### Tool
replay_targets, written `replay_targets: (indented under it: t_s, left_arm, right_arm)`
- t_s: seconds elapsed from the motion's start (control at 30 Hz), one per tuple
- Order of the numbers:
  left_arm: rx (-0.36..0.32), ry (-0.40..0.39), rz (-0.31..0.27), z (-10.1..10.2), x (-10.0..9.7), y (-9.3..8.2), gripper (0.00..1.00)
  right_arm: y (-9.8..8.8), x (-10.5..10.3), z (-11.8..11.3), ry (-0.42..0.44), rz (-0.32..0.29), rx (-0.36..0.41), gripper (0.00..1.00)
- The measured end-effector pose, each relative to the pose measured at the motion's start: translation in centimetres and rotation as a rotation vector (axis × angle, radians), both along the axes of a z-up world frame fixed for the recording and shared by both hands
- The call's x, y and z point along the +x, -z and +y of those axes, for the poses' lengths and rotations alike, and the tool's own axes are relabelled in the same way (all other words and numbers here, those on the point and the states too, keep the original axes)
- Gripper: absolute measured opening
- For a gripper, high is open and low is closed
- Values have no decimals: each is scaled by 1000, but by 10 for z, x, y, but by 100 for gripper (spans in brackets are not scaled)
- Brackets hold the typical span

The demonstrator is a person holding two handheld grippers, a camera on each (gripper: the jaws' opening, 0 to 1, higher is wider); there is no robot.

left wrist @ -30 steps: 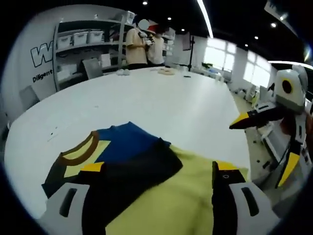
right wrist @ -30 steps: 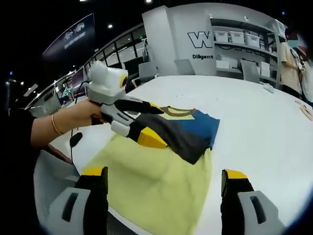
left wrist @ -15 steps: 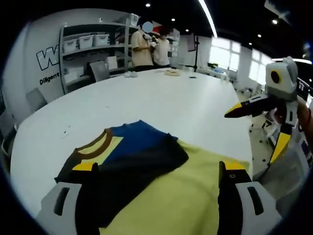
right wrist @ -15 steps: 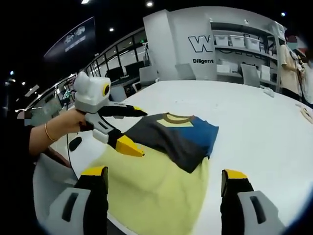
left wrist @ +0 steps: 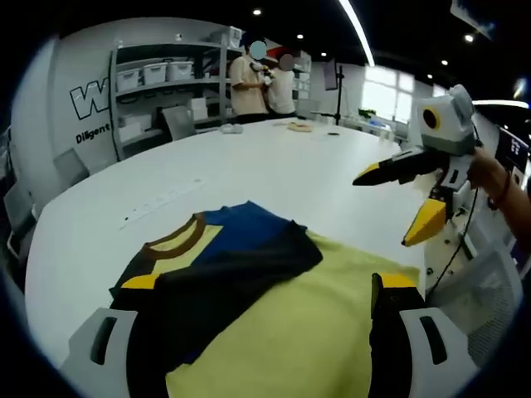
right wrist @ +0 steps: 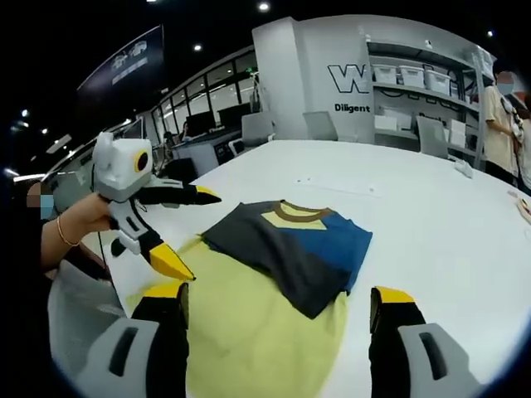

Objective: Fold the garment on the visible template until the final outline fits inside the template.

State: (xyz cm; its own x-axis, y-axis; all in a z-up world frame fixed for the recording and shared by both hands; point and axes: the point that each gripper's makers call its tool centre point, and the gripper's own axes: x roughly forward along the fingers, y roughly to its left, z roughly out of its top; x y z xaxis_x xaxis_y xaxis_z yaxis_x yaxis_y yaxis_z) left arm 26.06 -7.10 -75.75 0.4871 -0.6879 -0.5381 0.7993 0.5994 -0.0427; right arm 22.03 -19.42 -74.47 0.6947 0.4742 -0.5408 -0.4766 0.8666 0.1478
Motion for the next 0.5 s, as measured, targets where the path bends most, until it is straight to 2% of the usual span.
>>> replay_targets:
  t_s: [0.27, 0.4, 0.5]
  left_arm:
    - [14, -26, -3, 16, -6, 4, 99]
    - [5, -28, 5, 21, -11, 6, 99]
    - [13, -47, 0, 28, -13, 6, 99]
  right_arm:
    - [13, 24, -1, -18, 15, 6, 82]
    - [21, 28, -1, -31, 25, -1, 79]
    - [29, 34, -3, -44, 21, -14, 73]
